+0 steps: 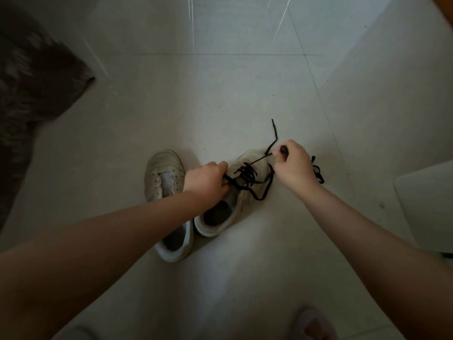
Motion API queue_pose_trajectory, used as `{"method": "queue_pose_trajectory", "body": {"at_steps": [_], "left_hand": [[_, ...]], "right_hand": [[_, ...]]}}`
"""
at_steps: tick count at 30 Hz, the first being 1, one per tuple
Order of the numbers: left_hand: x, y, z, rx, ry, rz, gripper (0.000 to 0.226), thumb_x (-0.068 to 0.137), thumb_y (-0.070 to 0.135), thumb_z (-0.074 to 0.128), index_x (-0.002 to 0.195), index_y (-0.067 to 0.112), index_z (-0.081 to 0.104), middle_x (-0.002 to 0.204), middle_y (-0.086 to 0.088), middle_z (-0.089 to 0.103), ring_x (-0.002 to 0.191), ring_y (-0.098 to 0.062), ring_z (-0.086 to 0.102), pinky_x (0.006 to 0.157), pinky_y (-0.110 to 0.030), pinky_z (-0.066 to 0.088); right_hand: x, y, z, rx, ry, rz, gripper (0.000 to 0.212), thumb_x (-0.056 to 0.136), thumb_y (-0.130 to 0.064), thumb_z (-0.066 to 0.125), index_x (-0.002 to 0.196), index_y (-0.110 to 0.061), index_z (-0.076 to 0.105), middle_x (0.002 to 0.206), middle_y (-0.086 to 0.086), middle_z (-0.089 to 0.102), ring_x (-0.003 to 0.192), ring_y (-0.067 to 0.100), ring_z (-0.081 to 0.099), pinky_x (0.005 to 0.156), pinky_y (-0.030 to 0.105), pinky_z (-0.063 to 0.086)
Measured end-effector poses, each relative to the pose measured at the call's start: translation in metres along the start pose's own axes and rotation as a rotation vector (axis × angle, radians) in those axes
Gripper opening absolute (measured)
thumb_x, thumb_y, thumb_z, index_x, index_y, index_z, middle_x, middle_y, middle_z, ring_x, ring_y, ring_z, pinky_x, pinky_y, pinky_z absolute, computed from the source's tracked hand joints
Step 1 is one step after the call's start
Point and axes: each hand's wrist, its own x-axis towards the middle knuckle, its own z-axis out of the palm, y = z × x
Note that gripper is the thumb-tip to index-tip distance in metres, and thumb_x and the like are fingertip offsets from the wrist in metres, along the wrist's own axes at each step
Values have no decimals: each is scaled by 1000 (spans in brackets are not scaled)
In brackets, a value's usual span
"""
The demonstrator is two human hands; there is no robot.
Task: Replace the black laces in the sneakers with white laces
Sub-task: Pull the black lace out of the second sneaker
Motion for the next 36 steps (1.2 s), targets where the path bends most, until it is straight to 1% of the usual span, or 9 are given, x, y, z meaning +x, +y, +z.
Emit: {"method": "queue_pose_trajectory", "body": {"at_steps": [7,13,15,17,20,25,30,33,36], "left_hand": [[1,-2,3,-66,-16,-4,27,87,40,54,101,17,52,99,-3,60,86,-26,59,70,-32,40],[0,-2,3,-114,-31,-46,47,82,37,60,117,18,35,96,-2,66,83,-29,63,69,-37,50],[1,-3,3,-98,-50,-54,48,82,37,61,118,18,36,96,-4,66,84,-30,63,67,-37,50],[3,-5,2,-51,-83,-36,40,84,35,59,116,18,44,102,-4,64,90,-28,62,72,-36,50],[5,-6,1,-35,-116,4,32,86,36,56,112,18,53,107,-4,61,94,-25,60,75,-35,51],[2,-6,2,-100,-54,22,35,86,46,54,110,21,53,105,-1,61,94,-22,60,72,-33,48],[-1,-2,-2,-37,-37,55,33,88,39,50,115,20,54,104,-2,62,94,-24,61,72,-35,50],[2,0,-5,78,-55,69,29,91,36,47,111,18,55,102,-5,63,91,-28,61,66,-31,45],[1,0,-9,101,-85,84,26,92,35,46,108,15,54,97,-7,62,86,-27,60,61,-30,38]], "right_hand": [[-15,-2,21,-262,-219,-478,28,85,-19,61,112,-15,63,114,4,62,109,27,54,92,37,38],[-8,-17,32,-473,-256,-677,24,92,-14,48,103,-19,69,98,3,61,101,26,52,85,37,33],[-2,-16,30,-320,-124,-608,19,88,-11,53,93,-17,71,91,6,63,92,29,57,79,38,40],[10,-15,23,-18,42,-333,17,87,-12,55,92,-14,72,94,8,66,91,29,61,80,37,48],[24,-4,8,137,-66,-16,16,88,-15,60,99,-13,71,104,4,69,99,20,63,85,23,44],[1,-7,21,-237,-323,-493,39,88,-21,59,127,-22,57,124,2,60,118,24,51,102,36,35],[-3,-18,33,-418,-262,-791,18,71,1,64,81,-13,69,78,5,59,79,28,59,81,32,24],[4,-18,34,-435,-153,-725,21,70,2,66,82,-15,69,82,4,60,83,29,58,79,33,25],[20,-17,12,-210,54,-454,17,82,-2,58,92,-10,68,95,10,61,90,33,58,82,41,41]]}}
